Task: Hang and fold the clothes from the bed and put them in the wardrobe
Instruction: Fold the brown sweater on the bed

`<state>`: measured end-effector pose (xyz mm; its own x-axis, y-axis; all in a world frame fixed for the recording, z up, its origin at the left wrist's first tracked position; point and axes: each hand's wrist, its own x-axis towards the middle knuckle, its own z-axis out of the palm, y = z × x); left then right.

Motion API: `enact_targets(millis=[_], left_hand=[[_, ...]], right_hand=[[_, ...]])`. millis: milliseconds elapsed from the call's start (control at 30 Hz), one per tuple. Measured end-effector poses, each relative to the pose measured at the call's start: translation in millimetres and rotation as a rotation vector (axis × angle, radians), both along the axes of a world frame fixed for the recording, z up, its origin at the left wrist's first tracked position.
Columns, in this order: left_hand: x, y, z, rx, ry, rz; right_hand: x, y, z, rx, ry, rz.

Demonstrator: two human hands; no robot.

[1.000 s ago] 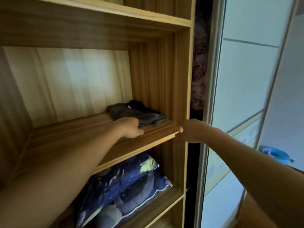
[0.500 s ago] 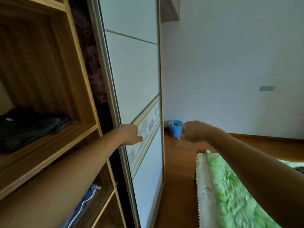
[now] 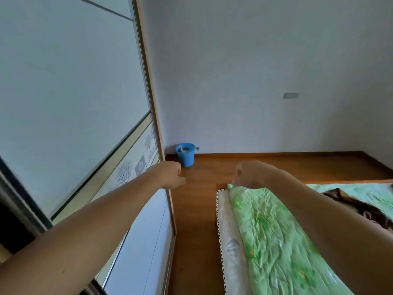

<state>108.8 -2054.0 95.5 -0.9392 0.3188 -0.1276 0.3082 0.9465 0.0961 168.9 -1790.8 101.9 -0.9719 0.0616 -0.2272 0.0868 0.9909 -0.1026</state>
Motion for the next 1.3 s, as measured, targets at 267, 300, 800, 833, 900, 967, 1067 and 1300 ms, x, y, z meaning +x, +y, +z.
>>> enact_targets(millis=[267, 300, 800, 833, 900, 967, 1067, 1300], left_hand=[[-136.9, 52.4, -18.4, -0.033, -0.029, -0.017], [-151.3, 57.1, -21.1, -0.033, -0.037, -0.02], [-410.0, 128.2, -33.3, -0.045, -0.059, -0.146], [-427.7, 133.5, -32.1, -0.031, -0.072, -0.145], [-465.9, 145.3, -30.7, -0.015, -0.096, -0.151], [-504.3, 155.3, -33.2, 0.0, -0.106, -0.159], [-559.6, 167.7, -43.7, 0.015, -0.104, -0.178], [-693.0, 212.1, -70.7, -0.042, -0.088, -0.183]], right_hand=[[-126.8, 46.8, -19.7, -0.013, -0.017, -0.009], [-140.3, 50.3, -22.2, -0.014, -0.026, -0.006], [-393.2, 86.5, -35.9, 0.02, -0.085, -0.093], [-409.7, 89.0, -35.2, 0.018, -0.082, -0.098], [-443.6, 97.8, -36.7, 0.016, -0.062, -0.118], [-473.3, 109.2, -39.8, 0.001, -0.041, -0.147], [-512.6, 127.9, -44.1, -0.025, -0.033, -0.18], [-625.2, 182.9, -64.9, -0.034, -0.008, -0.217]])
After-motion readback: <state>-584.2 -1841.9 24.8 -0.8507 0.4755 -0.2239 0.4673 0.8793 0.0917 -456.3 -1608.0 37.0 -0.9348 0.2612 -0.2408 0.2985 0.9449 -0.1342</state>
